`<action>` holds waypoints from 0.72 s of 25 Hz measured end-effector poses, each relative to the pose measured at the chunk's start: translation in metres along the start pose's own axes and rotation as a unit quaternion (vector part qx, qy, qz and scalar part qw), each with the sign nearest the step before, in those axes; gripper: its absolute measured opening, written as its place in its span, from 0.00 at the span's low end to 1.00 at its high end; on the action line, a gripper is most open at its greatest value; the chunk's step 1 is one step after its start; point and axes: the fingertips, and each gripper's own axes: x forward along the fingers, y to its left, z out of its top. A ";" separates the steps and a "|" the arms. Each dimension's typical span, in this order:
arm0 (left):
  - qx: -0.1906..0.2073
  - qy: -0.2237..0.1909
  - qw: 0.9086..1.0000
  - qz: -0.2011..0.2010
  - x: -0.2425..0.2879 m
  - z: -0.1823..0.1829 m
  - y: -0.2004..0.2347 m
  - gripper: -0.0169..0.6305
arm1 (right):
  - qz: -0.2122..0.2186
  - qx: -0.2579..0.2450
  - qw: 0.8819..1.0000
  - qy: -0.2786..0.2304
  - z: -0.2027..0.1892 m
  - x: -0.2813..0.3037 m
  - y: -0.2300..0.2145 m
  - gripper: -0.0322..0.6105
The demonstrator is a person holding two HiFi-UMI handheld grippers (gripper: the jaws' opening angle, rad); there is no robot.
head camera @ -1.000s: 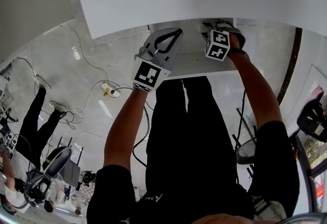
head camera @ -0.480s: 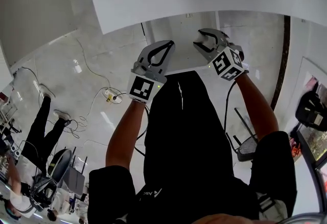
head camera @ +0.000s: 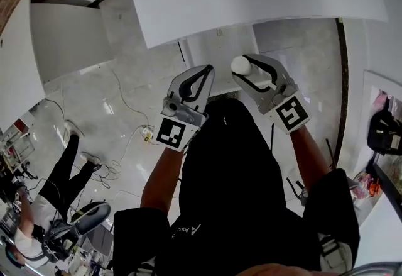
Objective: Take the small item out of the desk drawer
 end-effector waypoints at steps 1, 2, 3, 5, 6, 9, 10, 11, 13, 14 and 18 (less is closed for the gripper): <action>0.006 -0.007 1.000 -0.005 -0.002 0.015 -0.006 0.02 | -0.006 0.009 1.000 -0.017 0.017 -0.009 0.002 0.34; 0.012 -0.013 1.000 -0.011 -0.004 0.030 -0.013 0.02 | -0.013 0.017 0.999 -0.033 0.032 -0.019 0.004 0.33; 0.018 -0.017 1.000 -0.018 -0.006 0.044 -0.020 0.02 | -0.019 0.023 0.998 -0.047 0.047 -0.029 0.006 0.33; 0.031 -0.025 0.999 -0.031 -0.011 0.072 -0.035 0.02 | -0.031 0.028 0.996 -0.078 0.076 -0.049 0.010 0.33; 0.039 -0.033 0.998 -0.036 -0.014 0.087 -0.042 0.02 | -0.037 0.026 0.994 -0.095 0.091 -0.059 0.011 0.33; 0.063 -0.070 0.995 -0.045 -0.024 0.136 -0.063 0.02 | -0.054 0.020 0.987 -0.148 0.133 -0.090 0.019 0.33; 0.066 -0.072 0.994 -0.044 -0.030 0.147 -0.072 0.02 | -0.058 0.022 0.985 -0.162 0.145 -0.102 0.022 0.33; 0.067 -0.076 0.994 -0.044 -0.035 0.159 -0.081 0.02 | -0.061 0.025 0.982 -0.176 0.157 -0.115 0.026 0.33; 0.069 -0.094 0.992 -0.047 -0.043 0.186 -0.098 0.02 | -0.068 0.026 0.976 -0.204 0.180 -0.138 0.033 0.33; 0.071 -0.102 0.991 -0.050 -0.045 0.197 -0.104 0.02 | -0.072 0.024 0.973 -0.218 0.191 -0.147 0.036 0.33; 0.074 -0.123 0.988 -0.063 -0.057 0.226 -0.123 0.02 | -0.077 0.005 0.964 -0.256 0.224 -0.169 0.053 0.33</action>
